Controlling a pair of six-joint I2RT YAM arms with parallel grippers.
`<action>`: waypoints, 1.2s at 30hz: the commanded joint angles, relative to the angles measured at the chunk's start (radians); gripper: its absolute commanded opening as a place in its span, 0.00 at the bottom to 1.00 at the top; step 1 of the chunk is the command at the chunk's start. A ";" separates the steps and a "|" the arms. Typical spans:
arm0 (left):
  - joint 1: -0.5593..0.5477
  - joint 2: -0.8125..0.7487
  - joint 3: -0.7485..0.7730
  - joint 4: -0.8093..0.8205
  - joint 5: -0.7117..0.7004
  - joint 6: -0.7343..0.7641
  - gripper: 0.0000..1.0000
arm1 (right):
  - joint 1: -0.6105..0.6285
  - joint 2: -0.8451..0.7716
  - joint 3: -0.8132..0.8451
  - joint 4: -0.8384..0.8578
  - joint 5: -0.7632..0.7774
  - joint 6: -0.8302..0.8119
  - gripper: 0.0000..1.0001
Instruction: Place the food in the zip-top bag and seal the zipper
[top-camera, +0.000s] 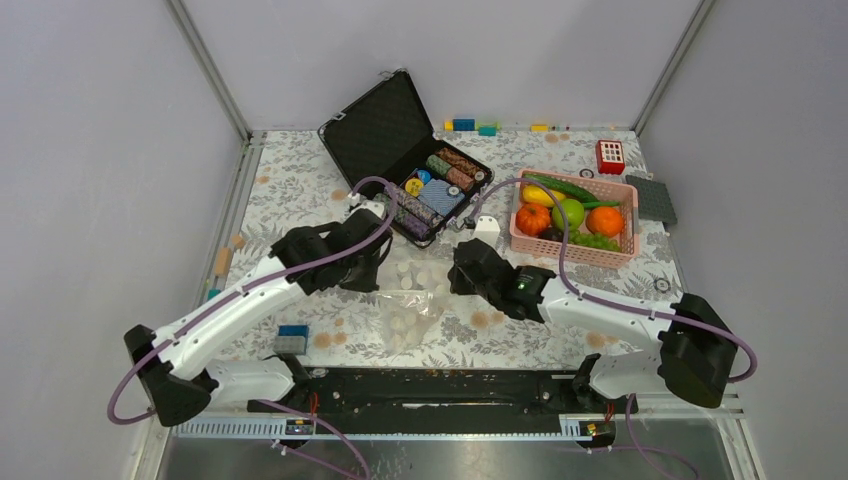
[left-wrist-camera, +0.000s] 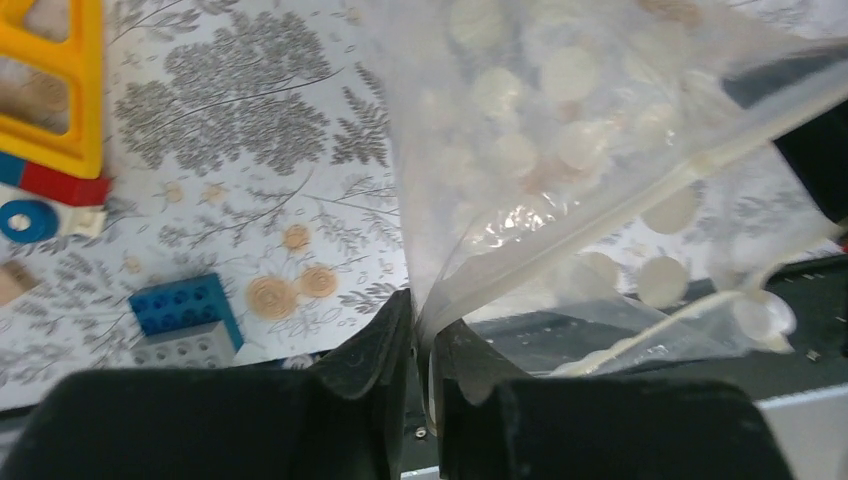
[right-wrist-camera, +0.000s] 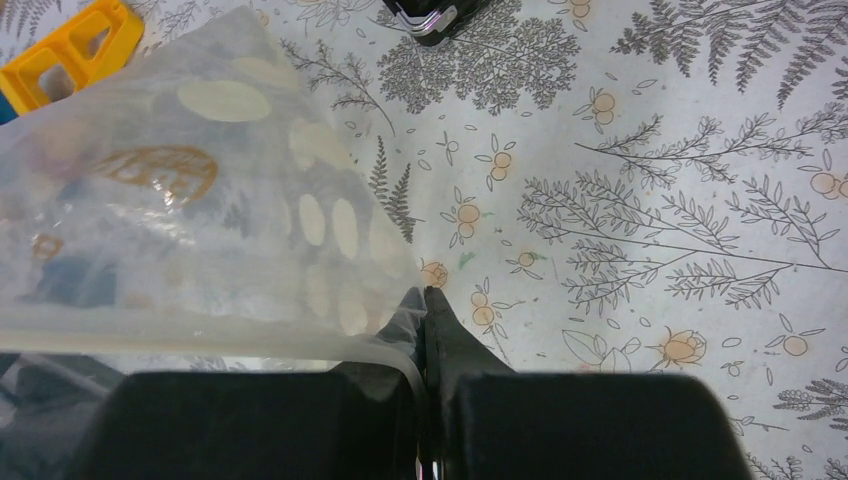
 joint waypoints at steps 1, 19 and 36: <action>0.010 0.049 0.046 -0.183 -0.198 -0.023 0.13 | -0.029 -0.040 -0.012 -0.097 0.006 0.013 0.00; 0.010 -0.058 -0.344 0.500 0.135 -0.194 0.62 | -0.029 -0.080 -0.135 0.090 -0.054 0.165 0.00; 0.011 0.016 -0.048 0.219 0.033 -0.079 0.00 | -0.029 -0.280 -0.167 0.226 -0.334 -0.271 0.69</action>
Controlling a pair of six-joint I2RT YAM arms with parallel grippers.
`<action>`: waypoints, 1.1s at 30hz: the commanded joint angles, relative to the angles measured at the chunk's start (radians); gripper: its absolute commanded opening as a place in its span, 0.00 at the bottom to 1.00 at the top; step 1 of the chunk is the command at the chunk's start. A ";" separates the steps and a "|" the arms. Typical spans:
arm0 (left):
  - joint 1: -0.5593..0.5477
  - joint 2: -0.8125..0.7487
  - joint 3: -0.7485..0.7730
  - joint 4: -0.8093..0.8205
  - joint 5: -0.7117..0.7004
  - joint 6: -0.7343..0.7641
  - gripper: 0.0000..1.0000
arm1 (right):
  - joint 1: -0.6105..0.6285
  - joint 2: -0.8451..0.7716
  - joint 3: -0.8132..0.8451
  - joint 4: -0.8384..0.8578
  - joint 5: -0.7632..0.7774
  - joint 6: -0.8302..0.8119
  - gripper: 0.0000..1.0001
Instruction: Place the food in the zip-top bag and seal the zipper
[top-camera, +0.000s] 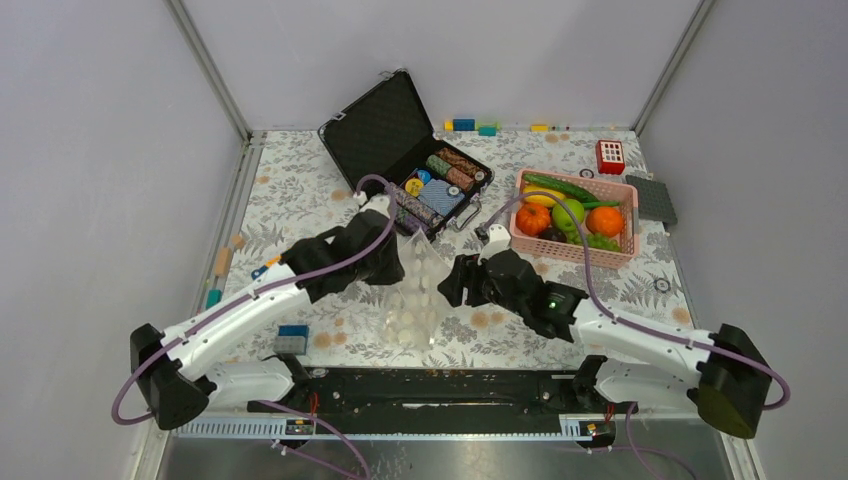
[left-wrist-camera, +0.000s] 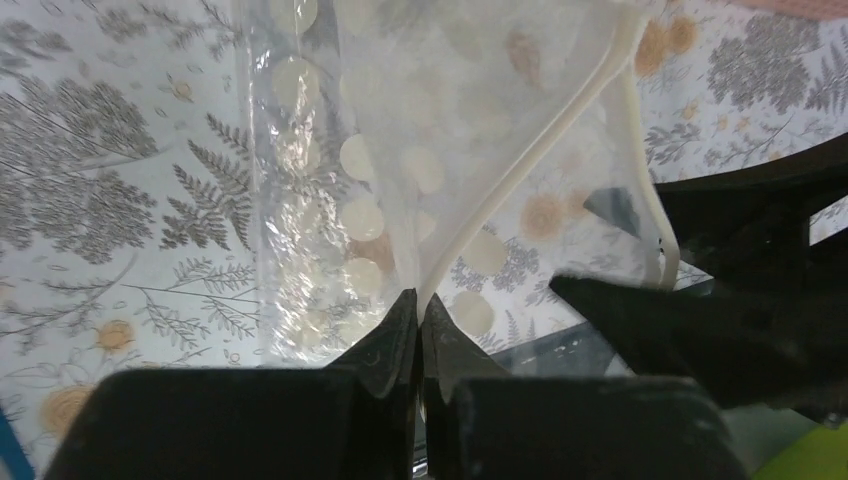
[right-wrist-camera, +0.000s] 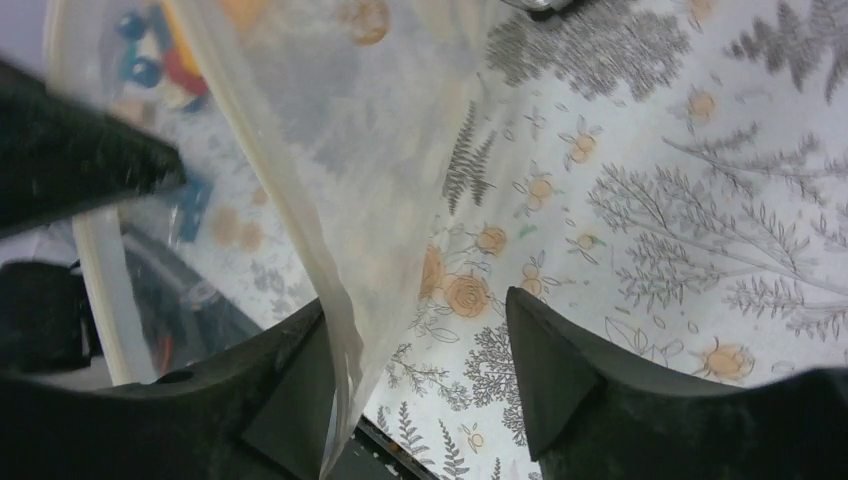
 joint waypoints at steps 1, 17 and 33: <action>0.003 0.050 0.219 -0.257 -0.113 0.078 0.00 | -0.005 -0.109 0.029 0.058 -0.142 -0.248 0.78; 0.112 0.178 0.431 -0.451 -0.228 0.146 0.00 | -0.178 -0.315 0.159 -0.296 0.091 -0.346 1.00; 0.194 0.242 0.461 -0.383 -0.235 0.073 0.00 | -0.505 0.543 0.709 -0.521 0.332 -0.312 0.82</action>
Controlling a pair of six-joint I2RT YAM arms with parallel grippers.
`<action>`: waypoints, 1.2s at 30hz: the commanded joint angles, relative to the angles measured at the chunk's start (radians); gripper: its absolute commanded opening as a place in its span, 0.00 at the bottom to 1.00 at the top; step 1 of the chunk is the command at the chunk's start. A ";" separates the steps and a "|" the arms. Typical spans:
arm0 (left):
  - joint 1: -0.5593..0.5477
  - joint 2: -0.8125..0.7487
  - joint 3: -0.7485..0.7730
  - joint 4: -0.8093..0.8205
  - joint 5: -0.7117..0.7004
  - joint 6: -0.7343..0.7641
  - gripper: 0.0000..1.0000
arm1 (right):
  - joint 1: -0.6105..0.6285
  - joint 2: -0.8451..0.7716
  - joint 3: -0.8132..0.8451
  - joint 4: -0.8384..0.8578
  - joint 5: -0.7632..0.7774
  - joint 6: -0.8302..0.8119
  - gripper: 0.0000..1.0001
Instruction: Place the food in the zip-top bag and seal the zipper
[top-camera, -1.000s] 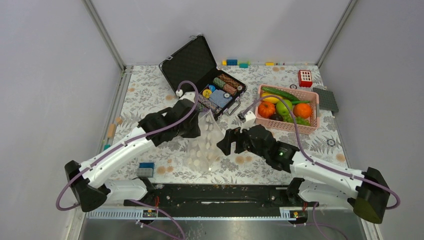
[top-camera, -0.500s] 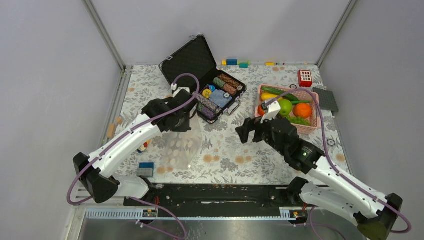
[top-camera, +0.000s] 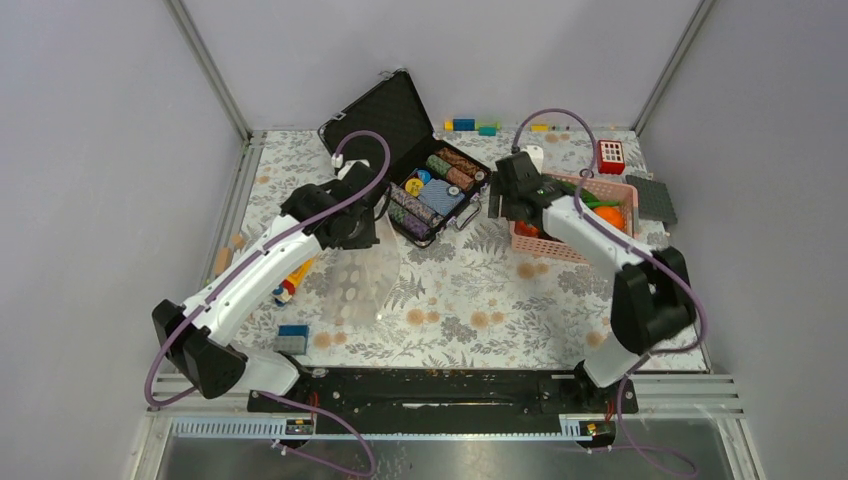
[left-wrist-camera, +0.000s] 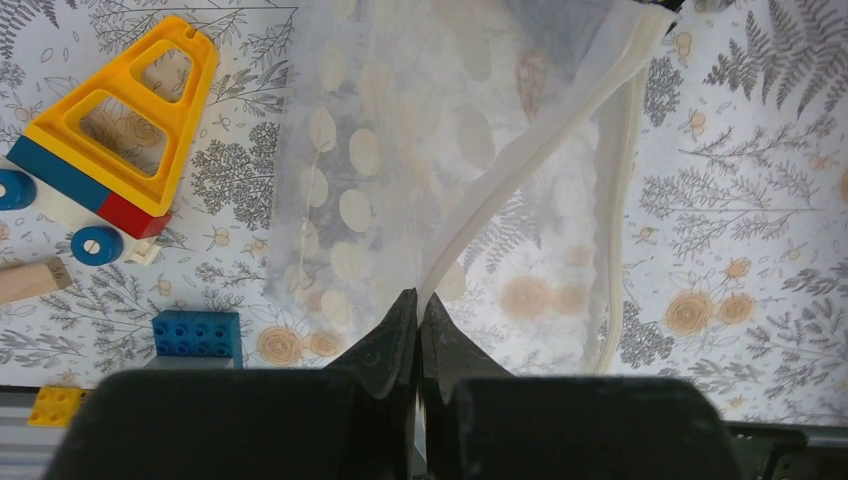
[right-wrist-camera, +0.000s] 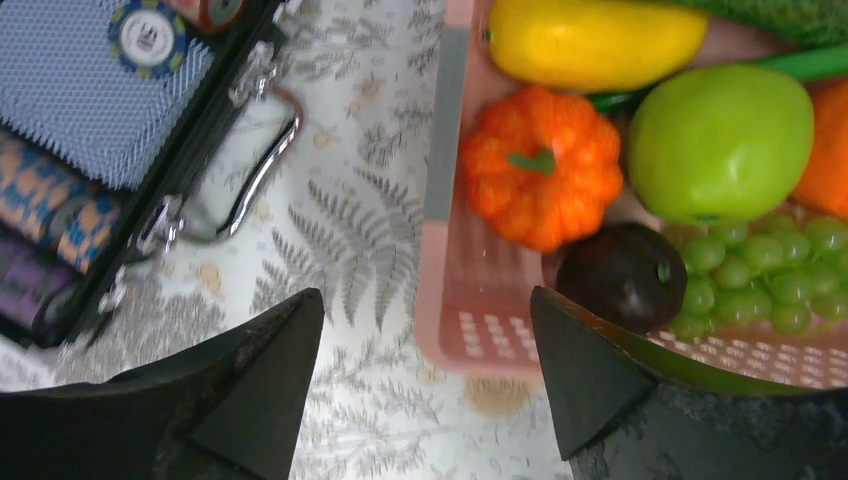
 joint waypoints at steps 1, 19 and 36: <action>0.013 0.014 0.027 0.068 -0.049 -0.064 0.00 | -0.006 0.155 0.186 -0.105 0.164 -0.005 0.80; 0.017 0.028 0.004 0.219 -0.027 0.010 0.00 | 0.003 0.134 -0.071 -0.041 -0.160 0.096 0.22; 0.015 0.002 -0.142 0.239 0.053 -0.071 0.00 | 0.476 -0.112 -0.318 0.094 -0.284 0.491 0.23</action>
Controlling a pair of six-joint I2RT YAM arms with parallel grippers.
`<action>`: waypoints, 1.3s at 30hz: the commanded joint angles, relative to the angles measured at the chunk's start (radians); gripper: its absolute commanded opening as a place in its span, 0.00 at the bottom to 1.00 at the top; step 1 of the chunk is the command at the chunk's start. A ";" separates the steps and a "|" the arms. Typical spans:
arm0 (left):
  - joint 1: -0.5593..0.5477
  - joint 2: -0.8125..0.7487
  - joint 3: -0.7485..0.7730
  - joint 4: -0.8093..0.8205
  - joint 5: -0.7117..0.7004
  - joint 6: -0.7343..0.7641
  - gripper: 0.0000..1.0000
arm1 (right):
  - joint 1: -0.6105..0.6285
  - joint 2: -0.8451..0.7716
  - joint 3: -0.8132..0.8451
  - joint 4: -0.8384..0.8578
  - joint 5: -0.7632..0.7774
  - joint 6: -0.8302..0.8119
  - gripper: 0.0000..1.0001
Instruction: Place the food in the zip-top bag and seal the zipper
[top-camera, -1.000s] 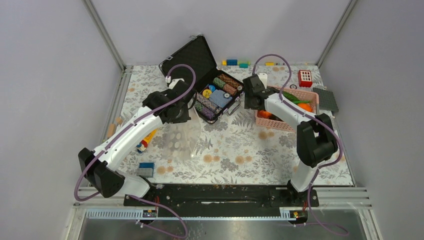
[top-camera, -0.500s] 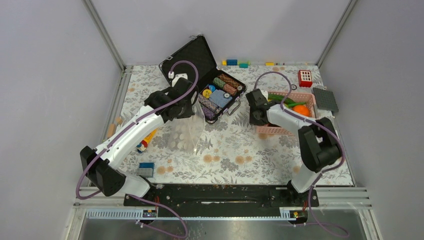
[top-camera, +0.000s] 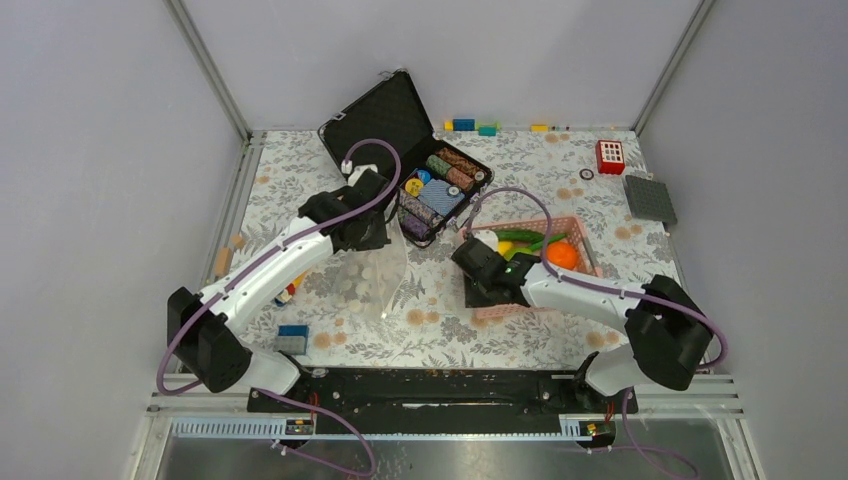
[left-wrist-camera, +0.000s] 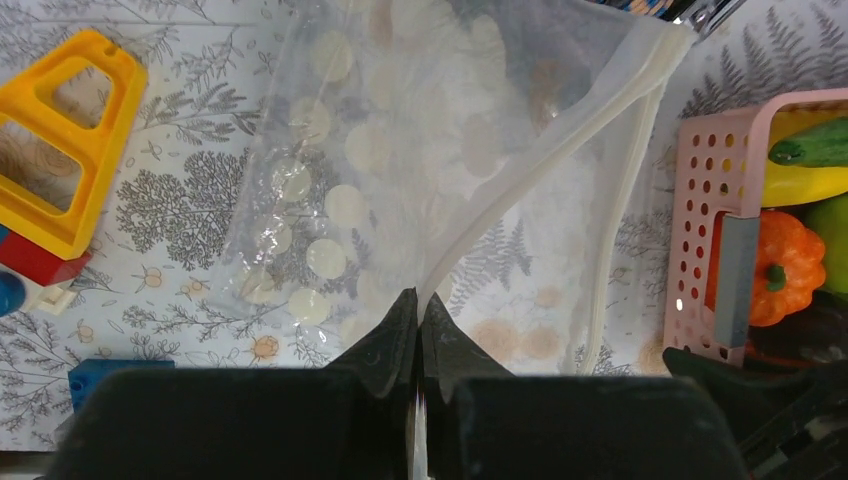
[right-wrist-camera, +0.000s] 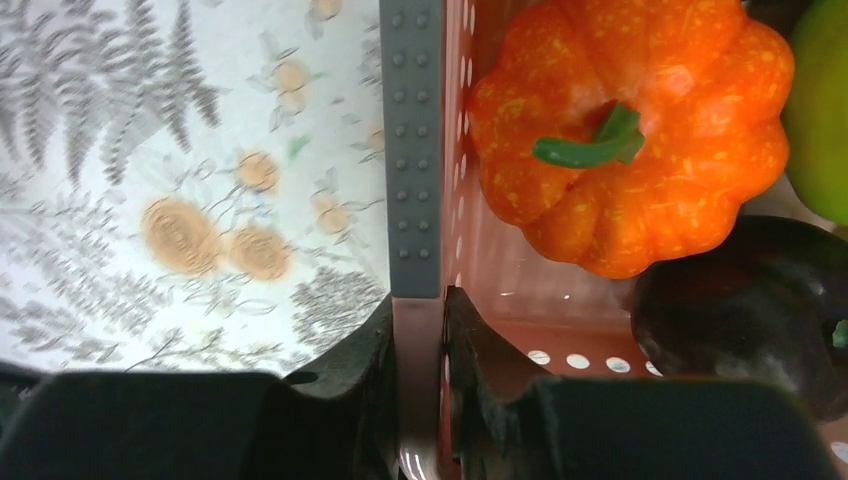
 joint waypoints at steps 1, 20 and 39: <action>0.004 -0.048 -0.049 0.024 0.047 -0.039 0.00 | 0.091 -0.028 -0.012 0.137 -0.108 0.191 0.28; 0.003 -0.073 -0.104 0.038 0.098 -0.036 0.00 | -0.027 -0.252 -0.008 0.098 0.058 -0.403 0.90; -0.017 -0.074 -0.112 0.073 0.115 -0.012 0.00 | -0.069 -0.084 0.032 0.076 -0.056 -0.485 0.60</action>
